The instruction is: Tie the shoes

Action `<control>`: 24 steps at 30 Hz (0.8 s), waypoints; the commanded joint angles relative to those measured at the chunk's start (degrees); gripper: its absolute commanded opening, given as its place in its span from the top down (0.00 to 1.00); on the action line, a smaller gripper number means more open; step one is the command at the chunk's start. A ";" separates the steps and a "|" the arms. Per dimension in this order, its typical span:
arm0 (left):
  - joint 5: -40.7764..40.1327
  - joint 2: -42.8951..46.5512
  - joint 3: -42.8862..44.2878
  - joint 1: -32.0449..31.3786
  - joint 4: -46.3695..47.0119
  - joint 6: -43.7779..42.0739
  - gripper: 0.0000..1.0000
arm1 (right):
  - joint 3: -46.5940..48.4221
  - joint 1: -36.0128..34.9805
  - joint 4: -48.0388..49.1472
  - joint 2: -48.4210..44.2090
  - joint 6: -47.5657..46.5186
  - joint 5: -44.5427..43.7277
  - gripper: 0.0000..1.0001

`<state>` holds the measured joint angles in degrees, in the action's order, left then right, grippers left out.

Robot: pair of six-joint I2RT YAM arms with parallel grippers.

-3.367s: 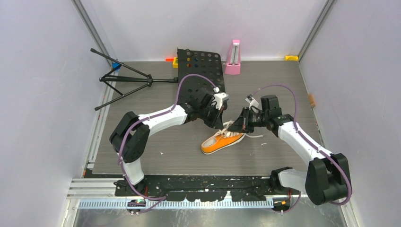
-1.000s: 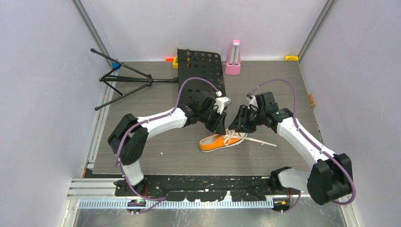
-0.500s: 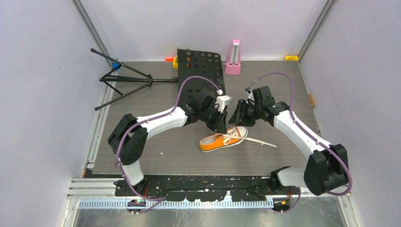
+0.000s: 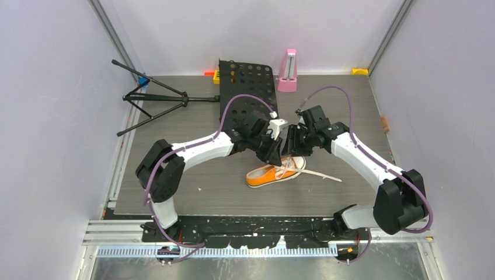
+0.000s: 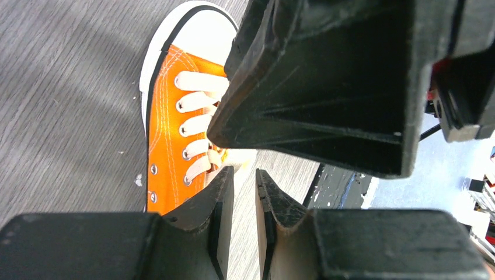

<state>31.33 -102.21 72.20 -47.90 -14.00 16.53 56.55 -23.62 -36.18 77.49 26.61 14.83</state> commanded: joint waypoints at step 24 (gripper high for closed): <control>0.66 -1.19 3.76 -0.75 -1.37 -1.04 0.78 | -2.65 -0.11 1.38 -0.58 -0.26 -1.14 0.71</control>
<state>31.29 -103.11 73.60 -48.38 -15.00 16.12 54.28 -23.62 -36.45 77.45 26.65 12.34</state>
